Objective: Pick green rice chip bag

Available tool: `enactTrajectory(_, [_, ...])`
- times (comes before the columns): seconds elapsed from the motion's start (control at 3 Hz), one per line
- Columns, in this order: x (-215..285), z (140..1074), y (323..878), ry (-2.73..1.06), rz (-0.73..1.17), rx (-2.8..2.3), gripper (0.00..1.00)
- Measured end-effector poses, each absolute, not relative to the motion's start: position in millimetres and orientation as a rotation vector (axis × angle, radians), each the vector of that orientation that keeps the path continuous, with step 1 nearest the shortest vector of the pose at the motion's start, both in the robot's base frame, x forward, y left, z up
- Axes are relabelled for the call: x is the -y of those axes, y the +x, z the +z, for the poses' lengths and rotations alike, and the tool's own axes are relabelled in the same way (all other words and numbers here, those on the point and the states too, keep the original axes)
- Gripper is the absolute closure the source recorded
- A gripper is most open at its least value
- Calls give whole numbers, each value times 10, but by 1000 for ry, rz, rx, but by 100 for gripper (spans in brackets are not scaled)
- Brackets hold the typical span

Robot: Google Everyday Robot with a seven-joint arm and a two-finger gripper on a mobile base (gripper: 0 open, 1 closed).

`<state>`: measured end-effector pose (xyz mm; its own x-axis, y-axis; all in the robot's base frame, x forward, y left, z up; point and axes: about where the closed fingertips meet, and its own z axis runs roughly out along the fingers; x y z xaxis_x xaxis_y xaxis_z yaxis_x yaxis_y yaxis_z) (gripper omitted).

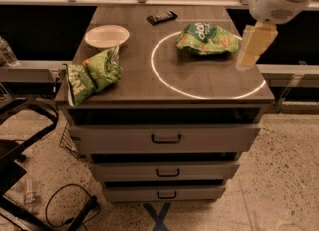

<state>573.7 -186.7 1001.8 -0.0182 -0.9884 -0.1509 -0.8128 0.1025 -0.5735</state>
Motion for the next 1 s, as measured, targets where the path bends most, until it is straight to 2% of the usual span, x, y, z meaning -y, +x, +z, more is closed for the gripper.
enactTrajectory(0.33, [1681, 10166, 6370, -1841, -530, -1687, 0])
enactTrajectory(1.0, [1636, 10308, 6424, -1837, -544, -1647, 0])
